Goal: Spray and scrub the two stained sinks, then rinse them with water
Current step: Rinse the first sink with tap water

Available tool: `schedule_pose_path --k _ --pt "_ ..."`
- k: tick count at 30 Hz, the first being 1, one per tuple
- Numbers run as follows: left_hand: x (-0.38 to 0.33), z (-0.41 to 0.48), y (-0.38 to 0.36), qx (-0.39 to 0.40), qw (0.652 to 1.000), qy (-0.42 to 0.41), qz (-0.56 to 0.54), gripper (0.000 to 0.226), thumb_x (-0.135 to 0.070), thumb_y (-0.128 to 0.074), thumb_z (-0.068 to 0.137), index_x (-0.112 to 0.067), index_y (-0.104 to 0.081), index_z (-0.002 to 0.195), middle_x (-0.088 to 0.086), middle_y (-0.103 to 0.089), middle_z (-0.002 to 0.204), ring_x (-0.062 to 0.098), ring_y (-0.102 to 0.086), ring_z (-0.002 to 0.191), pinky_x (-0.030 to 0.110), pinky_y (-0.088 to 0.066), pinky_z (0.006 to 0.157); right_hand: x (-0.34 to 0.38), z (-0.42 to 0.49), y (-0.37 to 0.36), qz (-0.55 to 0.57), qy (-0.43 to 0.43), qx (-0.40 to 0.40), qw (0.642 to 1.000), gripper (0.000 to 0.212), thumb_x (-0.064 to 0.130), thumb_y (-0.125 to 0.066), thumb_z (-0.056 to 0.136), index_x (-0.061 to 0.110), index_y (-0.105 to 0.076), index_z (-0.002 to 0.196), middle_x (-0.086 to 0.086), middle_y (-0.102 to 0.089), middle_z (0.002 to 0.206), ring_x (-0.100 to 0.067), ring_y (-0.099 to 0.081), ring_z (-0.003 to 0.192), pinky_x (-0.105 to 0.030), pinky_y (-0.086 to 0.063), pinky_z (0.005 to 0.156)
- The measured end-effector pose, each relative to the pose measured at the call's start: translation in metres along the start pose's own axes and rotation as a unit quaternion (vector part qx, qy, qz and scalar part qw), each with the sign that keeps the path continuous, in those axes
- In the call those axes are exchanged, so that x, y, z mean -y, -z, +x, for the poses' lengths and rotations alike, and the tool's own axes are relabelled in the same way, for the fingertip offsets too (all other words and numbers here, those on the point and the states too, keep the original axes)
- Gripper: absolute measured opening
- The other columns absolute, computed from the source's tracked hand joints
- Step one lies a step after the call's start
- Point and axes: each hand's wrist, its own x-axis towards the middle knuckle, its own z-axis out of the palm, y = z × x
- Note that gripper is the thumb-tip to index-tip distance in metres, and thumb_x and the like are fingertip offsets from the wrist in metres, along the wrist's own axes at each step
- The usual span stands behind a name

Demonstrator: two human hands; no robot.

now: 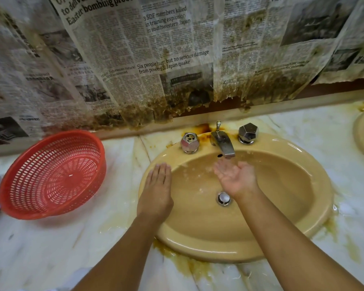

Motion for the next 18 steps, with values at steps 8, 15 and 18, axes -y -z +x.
schedule_pose_path --k 8,15,18 --pt "-0.001 0.001 -0.001 -0.017 1.000 0.003 0.000 0.083 -0.003 -0.034 0.089 -0.009 0.003 0.163 0.008 0.006 0.171 0.024 0.011 0.158 0.037 0.006 0.128 0.004 -0.009 -0.011 0.034 0.004 0.012 0.999 0.046 0.031 -0.028 0.111 0.000 -0.039 0.144 -0.036 -0.056 0.136 -0.046 -0.055 0.131 -0.056 -0.033 0.120" --pt "-0.001 0.002 -0.003 -0.027 1.000 0.005 -0.004 0.083 -0.001 -0.037 0.090 -0.009 0.001 0.163 0.008 0.005 0.171 0.023 0.011 0.158 0.038 0.003 0.129 -0.003 -0.008 -0.017 0.062 -0.002 0.041 0.997 0.047 0.034 -0.035 0.110 0.008 -0.034 0.149 -0.030 -0.054 0.143 -0.046 -0.053 0.134 -0.058 -0.036 0.118" --pt "0.001 0.002 -0.007 -0.029 1.000 0.003 -0.002 0.081 0.000 -0.038 0.090 -0.009 -0.004 0.163 0.008 0.000 0.172 0.024 0.007 0.158 0.038 0.003 0.128 -0.001 -0.006 -0.004 0.038 0.000 0.029 0.999 0.051 0.034 -0.032 0.110 0.004 -0.039 0.150 -0.029 -0.051 0.146 -0.043 -0.050 0.136 -0.055 -0.036 0.118"
